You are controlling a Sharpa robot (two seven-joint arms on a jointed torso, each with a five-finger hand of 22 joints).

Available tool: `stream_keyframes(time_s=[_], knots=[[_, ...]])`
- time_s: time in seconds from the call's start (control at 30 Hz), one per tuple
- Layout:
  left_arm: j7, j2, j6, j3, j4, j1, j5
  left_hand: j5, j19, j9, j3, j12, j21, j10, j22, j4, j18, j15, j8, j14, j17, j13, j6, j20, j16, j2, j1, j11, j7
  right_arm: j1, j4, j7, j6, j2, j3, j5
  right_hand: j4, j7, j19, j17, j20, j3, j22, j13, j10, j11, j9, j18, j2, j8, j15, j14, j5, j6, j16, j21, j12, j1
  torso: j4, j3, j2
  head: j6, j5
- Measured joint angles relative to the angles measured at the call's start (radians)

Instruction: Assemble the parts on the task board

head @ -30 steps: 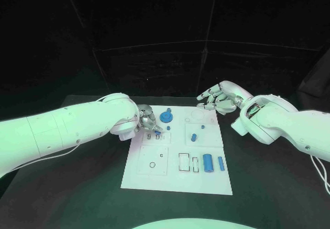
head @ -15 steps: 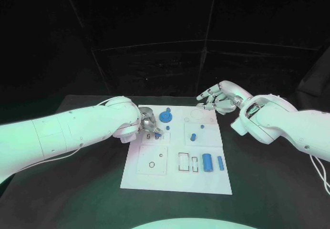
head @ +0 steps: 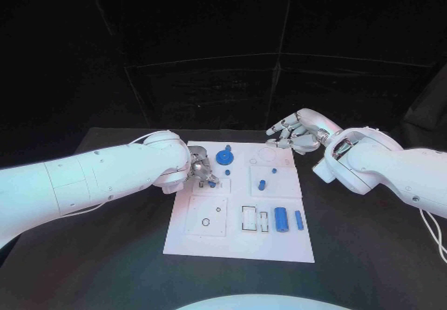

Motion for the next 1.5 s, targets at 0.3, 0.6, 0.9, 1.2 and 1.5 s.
stream_keyframes(time_s=[0.3, 0.6, 0.9, 1.2, 1.5], knots=[[-0.007, -0.005, 0.010, 0.000, 0.005, 0.000, -0.008, -0.002, 0.000, 0.002, 0.001, 0.000, 0.000, 0.000, 0.001, -0.001, 0.000, 0.000, 0.000, 0.000, 0.000, 0.000, -0.001, 0.000, 0.000, 0.006, -0.003, 0.000, 0.002, 0.000, -0.001, 0.001, 0.001, 0.000, 0.000, 0.000, 0.000, 0.000, 0.000, 0.000, 0.000, 0.000, 0.000, 0.000, 0.000, 0.000, 0.000, -0.001, 0.000, 0.000, 0.000, 0.000, 0.000, 0.000, 0.000, 0.000, 0.000, 0.000, 0.0000, -0.0002, 0.000, -0.002, 0.001], [-0.012, -0.009, 0.019, 0.000, 0.012, 0.000, -0.011, -0.004, 0.004, 0.004, 0.001, 0.005, 0.004, 0.004, 0.004, -0.001, 0.000, 0.000, 0.004, 0.000, 0.000, 0.004, -0.002, 0.004, 0.000, 0.008, -0.005, -0.004, 0.002, 0.000, -0.001, 0.001, 0.001, 0.000, 0.000, 0.000, 0.000, 0.000, 0.000, 0.000, 0.000, 0.000, 0.000, 0.000, 0.000, 0.000, 0.000, -0.001, 0.000, 0.000, 0.000, 0.000, 0.000, 0.000, 0.000, 0.000, 0.000, 0.000, 0.0000, 0.0000, 0.000, -0.003, 0.002], [-0.016, -0.007, 0.026, 0.000, 0.011, 0.001, -0.013, -0.004, 0.007, 0.008, 0.018, 0.010, 0.004, 0.008, 0.008, -0.018, 0.000, 0.000, 0.018, 0.000, 0.000, 0.010, 0.006, 0.000, 0.000, 0.003, -0.034, -0.007, -0.005, 0.000, -0.001, 0.001, 0.001, 0.000, 0.000, 0.000, 0.000, 0.000, 0.000, -0.002, 0.000, 0.000, -0.002, -0.001, 0.000, 0.000, 0.000, -0.001, 0.000, 0.000, 0.000, 0.000, 0.000, 0.000, 0.000, 0.000, 0.000, 0.000, 0.0000, 0.0003, 0.000, -0.005, 0.001], [-0.016, -0.001, 0.032, 0.000, 0.000, 0.000, -0.015, -0.008, 0.010, 0.010, 0.077, 0.024, 0.009, 0.018, 0.018, -0.067, 0.001, 0.000, 0.024, 0.000, 0.000, 0.021, 0.024, -0.003, 0.000, 0.005, -0.155, -0.011, -0.016, 0.000, -0.001, 0.002, 0.002, 0.001, 0.000, 0.000, 0.003, -0.004, 0.000, -0.003, 0.000, -0.003, -0.006, -0.002, 0.000, 0.000, 0.000, -0.001, 0.000, 0.000, 0.000, 0.000, 0.004, 0.004, -0.005, -0.005, 0.000, 0.000, 0.0000, 0.0011, 0.000, -0.004, 0.002], [-0.017, 0.006, 0.041, -0.001, -0.009, 0.000, -0.016, -0.005, 0.010, 0.002, 0.003, 0.033, 0.013, 0.022, 0.025, -0.020, 0.001, 0.000, 0.023, 0.000, 0.000, 0.031, 0.036, -0.003, 0.000, -0.010, -0.213, -0.015, -0.021, 0.000, -0.001, 0.002, 0.002, 0.000, 0.000, 0.000, 0.006, -0.004, 0.000, -0.003, 0.000, -0.006, -0.007, -0.003, 0.000, 0.000, 0.000, -0.001, 0.000, 0.000, 0.000, 0.000, 0.004, 0.004, -0.005, -0.005, 0.000, 0.000, -0.0005, 0.0010, 0.000, -0.009, 0.002]])
